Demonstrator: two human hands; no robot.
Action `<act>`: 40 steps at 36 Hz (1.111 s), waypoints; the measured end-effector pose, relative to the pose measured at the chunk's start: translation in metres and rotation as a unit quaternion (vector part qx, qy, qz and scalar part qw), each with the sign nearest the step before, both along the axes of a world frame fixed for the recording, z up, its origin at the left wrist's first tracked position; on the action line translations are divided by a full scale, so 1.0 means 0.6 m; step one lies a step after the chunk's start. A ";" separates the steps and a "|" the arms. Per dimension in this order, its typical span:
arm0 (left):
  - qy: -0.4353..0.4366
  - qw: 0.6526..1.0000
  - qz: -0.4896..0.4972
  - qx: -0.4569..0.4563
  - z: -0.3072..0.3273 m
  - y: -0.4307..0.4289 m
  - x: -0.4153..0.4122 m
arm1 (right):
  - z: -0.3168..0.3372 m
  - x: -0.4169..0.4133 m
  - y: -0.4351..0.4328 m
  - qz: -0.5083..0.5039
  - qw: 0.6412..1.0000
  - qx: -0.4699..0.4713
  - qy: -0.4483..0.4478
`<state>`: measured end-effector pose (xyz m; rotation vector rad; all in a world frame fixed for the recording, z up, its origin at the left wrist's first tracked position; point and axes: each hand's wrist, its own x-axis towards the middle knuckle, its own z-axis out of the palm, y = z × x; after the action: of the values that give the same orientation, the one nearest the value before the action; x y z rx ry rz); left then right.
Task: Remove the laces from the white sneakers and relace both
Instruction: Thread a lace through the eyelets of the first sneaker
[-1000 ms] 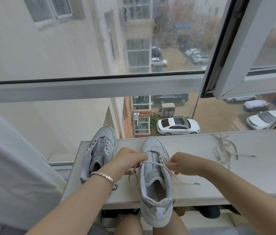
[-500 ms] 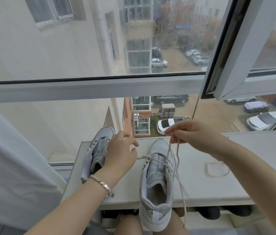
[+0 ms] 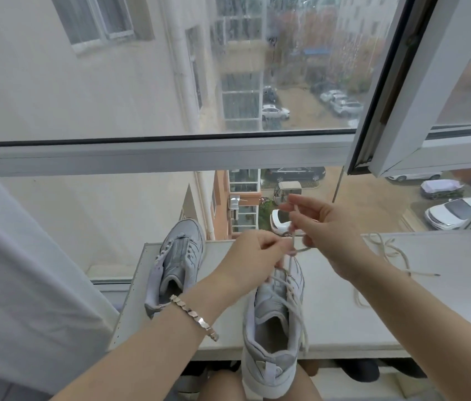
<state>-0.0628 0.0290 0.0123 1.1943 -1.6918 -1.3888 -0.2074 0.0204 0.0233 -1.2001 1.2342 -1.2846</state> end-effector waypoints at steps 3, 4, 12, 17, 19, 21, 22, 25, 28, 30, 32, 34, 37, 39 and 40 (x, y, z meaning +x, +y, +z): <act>-0.179 0.973 0.010 -0.146 0.019 -0.025 0.044 | -0.024 -0.028 -0.015 -0.093 0.977 -0.061 0.185; -0.225 0.960 0.007 -0.167 0.024 -0.035 0.063 | -0.032 -0.039 -0.018 -0.106 0.967 -0.069 0.222; -0.225 0.968 0.013 -0.109 0.022 -0.059 0.123 | -0.060 -0.077 -0.014 -0.052 0.839 0.138 0.523; -0.149 0.987 -0.057 -0.008 0.017 -0.033 0.069 | -0.047 -0.037 0.006 -0.009 0.828 0.020 0.560; -0.127 0.989 -0.081 -0.004 0.019 -0.023 0.049 | -0.028 -0.017 0.016 0.070 0.908 -0.039 0.412; -0.086 0.992 -0.094 -0.017 0.023 -0.017 0.031 | -0.007 0.002 0.027 0.187 0.944 -0.007 0.273; -0.064 0.993 -0.094 -0.026 0.026 -0.015 0.024 | -0.002 0.007 0.030 0.224 0.947 0.003 0.228; -0.035 0.996 -0.057 -0.055 0.028 -0.016 0.015 | 0.000 0.008 0.030 0.233 0.951 -0.001 0.201; -0.044 0.995 -0.014 -0.086 0.020 -0.024 0.021 | -0.013 -0.009 0.024 0.184 0.942 -0.044 0.278; -0.078 0.992 0.001 -0.102 0.011 -0.029 0.031 | -0.023 -0.029 0.019 0.142 0.937 -0.053 0.314; -0.080 0.992 0.025 -0.092 0.000 -0.033 0.041 | -0.035 -0.048 0.016 0.104 0.938 -0.045 0.327; -0.062 0.995 0.040 -0.069 -0.011 -0.034 0.046 | -0.042 -0.058 0.015 0.095 0.934 -0.020 0.343; -0.040 0.998 0.015 -0.052 -0.020 -0.030 0.038 | -0.045 -0.052 0.017 0.140 0.939 0.015 0.312; -0.025 0.998 0.005 -0.060 -0.024 -0.027 0.028 | -0.042 -0.041 0.019 0.196 0.946 0.041 0.257; -0.019 0.997 0.008 -0.068 -0.025 -0.026 0.023 | -0.040 -0.036 0.021 0.219 0.946 0.046 0.233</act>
<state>-0.0493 0.0135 -0.0024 1.1612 -1.7685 -1.2280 -0.2289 0.0328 -0.0006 -1.6550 1.2383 -0.6260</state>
